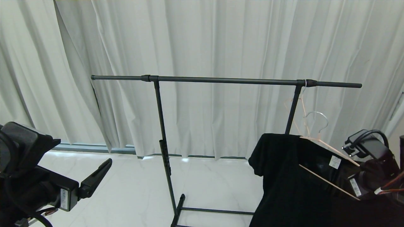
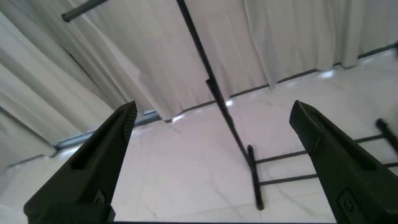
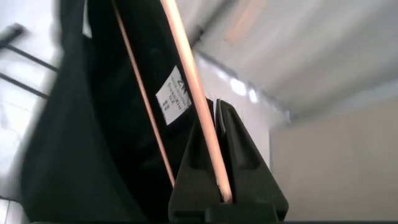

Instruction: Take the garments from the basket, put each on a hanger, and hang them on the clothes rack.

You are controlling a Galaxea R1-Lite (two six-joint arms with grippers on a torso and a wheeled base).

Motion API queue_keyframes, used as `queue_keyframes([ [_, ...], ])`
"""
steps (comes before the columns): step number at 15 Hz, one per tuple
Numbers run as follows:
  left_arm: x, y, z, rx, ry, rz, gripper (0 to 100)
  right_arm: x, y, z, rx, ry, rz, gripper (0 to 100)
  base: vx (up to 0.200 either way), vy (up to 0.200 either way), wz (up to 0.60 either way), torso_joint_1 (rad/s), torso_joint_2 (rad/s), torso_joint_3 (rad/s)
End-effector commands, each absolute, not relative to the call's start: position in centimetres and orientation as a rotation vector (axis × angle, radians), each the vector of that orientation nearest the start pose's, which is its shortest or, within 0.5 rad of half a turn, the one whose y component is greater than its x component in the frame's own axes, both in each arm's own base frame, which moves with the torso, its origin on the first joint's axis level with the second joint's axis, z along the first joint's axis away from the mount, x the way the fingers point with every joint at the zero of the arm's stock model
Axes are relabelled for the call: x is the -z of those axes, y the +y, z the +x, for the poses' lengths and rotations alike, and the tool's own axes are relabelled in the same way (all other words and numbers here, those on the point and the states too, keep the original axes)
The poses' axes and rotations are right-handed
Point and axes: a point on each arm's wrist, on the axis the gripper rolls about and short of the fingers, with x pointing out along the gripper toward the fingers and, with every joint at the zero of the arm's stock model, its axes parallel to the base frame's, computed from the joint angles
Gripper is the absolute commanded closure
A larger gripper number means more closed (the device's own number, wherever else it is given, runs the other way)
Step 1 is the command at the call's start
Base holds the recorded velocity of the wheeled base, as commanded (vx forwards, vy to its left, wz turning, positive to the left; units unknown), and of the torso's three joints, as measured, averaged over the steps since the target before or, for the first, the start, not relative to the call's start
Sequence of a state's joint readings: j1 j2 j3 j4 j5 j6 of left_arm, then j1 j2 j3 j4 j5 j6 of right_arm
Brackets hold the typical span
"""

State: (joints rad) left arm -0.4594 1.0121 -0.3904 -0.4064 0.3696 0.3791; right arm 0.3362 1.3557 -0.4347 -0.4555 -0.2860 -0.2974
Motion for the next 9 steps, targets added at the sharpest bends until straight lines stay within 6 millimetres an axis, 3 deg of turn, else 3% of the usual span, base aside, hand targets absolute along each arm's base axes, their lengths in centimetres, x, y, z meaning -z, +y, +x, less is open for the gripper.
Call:
queue_keyframes([
  [1, -19.2, -4.9, 11.8, 0.123, 0.187, 0.476, 0, -17.2, 5.9, 20.8, -0.056, 0.479, -0.316, 100, 0.000, 0.000, 0.00, 0.000, 0.00, 0.000],
  [4, -19.1, -4.9, 11.9, 0.123, 0.188, 0.477, 0, -19.4, 6.4, 21.6, -0.017, 0.539, -0.148, 100, 0.000, 0.000, 0.00, 0.000, 0.00, 0.000],
  [9, -18.8, -5.1, 12.3, 0.129, 0.210, 0.486, 0, -20.5, 7.8, 22.3, -0.058, 0.472, -0.114, 100, 0.000, 0.000, 0.00, 0.000, 0.00, 0.000],
])
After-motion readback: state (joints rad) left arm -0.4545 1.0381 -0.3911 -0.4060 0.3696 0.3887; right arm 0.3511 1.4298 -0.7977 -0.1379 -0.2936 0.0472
